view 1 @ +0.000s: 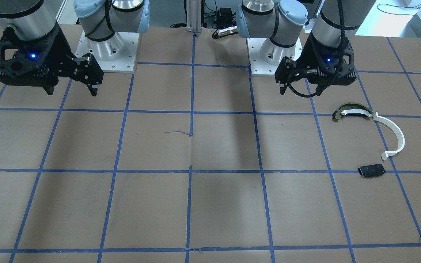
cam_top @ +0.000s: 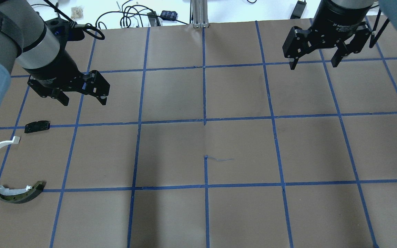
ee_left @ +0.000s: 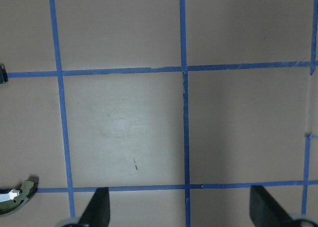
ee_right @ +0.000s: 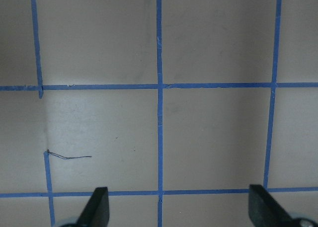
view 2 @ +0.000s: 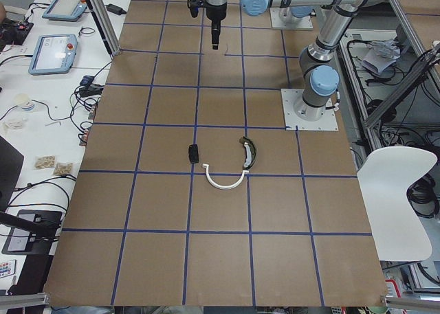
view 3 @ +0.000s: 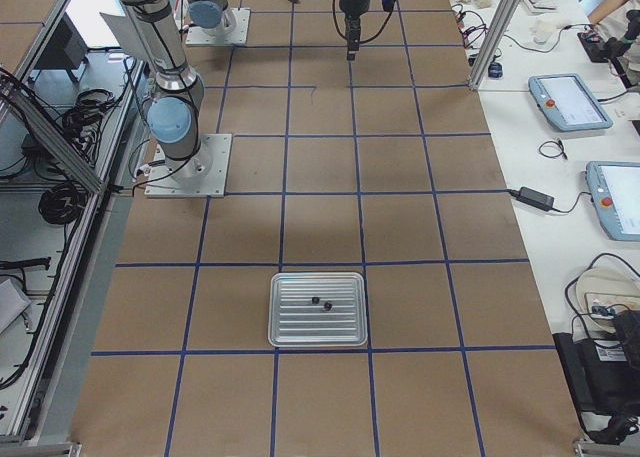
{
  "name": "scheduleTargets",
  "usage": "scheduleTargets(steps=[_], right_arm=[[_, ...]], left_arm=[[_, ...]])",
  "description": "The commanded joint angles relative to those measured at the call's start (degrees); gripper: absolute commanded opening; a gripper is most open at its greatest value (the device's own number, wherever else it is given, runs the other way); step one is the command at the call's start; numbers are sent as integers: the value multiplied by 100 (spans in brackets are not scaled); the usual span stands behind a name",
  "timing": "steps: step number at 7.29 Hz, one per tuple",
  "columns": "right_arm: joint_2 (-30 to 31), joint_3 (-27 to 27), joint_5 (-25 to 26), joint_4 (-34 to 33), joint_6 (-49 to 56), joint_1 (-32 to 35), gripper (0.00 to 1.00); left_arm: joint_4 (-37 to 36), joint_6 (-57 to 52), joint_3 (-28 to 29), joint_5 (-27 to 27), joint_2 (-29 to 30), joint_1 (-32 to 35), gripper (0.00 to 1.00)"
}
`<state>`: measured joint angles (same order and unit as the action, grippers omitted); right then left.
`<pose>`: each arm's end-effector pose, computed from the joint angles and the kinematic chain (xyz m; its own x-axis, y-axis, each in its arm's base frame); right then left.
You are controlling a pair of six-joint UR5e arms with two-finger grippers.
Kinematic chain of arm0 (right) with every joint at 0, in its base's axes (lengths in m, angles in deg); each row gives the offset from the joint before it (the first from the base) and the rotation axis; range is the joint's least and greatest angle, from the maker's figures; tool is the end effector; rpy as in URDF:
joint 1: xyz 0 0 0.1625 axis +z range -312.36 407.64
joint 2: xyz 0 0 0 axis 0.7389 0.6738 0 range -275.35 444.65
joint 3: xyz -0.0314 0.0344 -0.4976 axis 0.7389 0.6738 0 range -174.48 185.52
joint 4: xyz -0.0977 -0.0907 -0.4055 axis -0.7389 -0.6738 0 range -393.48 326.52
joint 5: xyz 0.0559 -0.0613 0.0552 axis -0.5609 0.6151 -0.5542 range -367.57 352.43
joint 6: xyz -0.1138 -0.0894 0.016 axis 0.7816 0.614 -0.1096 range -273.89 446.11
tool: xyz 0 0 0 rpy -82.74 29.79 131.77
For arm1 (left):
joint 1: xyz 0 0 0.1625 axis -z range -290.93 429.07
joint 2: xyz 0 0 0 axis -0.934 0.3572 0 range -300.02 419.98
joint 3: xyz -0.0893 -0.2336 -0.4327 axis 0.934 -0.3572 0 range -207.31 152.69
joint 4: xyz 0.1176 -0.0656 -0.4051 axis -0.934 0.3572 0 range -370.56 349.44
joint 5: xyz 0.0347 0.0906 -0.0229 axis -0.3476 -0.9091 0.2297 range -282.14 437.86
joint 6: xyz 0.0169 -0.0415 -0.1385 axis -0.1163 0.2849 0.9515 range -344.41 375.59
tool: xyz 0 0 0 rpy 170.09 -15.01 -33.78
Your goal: Place bearing gear from tray to pile
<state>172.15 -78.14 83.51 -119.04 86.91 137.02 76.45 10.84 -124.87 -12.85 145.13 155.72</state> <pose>0.1249 -0.5259 0.5424 -0.9998 -0.0035 0.0186 -0.0033 0.9999 0.0107 -0.1042 -0.4701 0.4961 -0.9996 0.0242 -0.0126 0.0242 0.9997 -0.0037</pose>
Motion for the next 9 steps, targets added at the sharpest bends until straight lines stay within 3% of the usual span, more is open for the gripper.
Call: scheduleTargets(steps=[1,5,7,9], right_arm=[[4,-1,6,4,-1,0,100],[48,17,-63,83,-45,0,100],[-4,9,-38,-361,33,0,100],[31,-27,389,-365,722,-245,100]], left_arm=[[0,0,1,-8,1,1,100],[-9,0,1,-8,1,10,100],[-17,0,-8,9,1,10,100],[-17,9,1,9,19,10,100]])
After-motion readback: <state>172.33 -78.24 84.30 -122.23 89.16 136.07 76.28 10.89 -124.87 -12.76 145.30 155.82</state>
